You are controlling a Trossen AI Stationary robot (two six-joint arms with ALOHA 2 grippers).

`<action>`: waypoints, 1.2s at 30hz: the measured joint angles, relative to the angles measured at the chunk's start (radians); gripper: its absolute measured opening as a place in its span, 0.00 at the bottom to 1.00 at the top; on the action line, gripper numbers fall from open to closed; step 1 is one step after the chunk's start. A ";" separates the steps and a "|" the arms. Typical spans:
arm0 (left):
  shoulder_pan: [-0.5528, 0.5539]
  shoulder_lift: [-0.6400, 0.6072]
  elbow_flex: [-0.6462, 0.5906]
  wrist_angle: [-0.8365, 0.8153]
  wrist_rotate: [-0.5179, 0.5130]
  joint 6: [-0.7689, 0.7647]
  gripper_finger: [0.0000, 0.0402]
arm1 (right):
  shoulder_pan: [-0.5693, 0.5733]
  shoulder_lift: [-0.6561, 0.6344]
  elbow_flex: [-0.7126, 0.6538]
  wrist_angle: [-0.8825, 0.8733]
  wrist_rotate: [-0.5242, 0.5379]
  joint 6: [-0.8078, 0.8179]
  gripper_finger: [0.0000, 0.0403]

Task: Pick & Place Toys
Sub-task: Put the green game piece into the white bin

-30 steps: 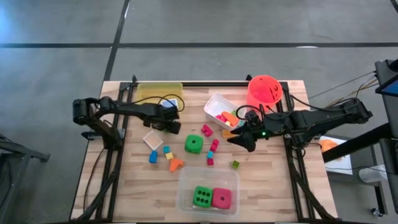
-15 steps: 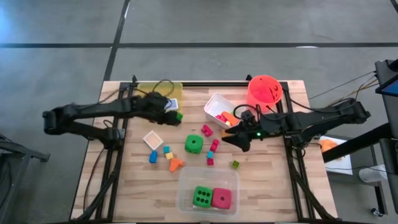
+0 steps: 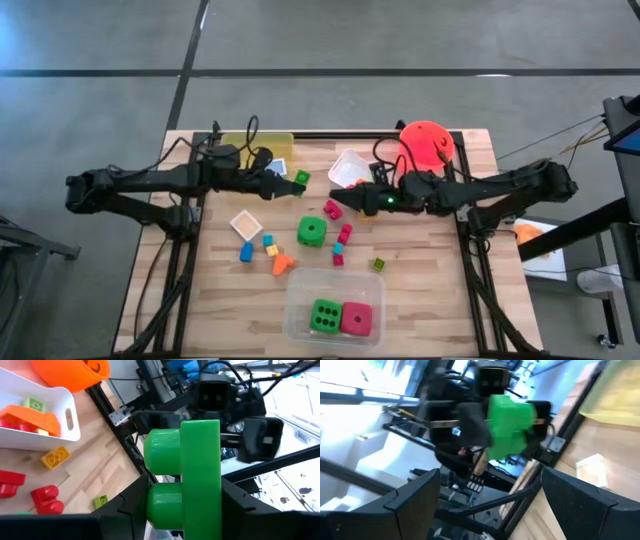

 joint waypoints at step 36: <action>-0.092 0.145 0.164 0.111 -0.023 0.052 0.38 | -0.019 0.109 0.301 -0.252 0.026 -0.116 0.51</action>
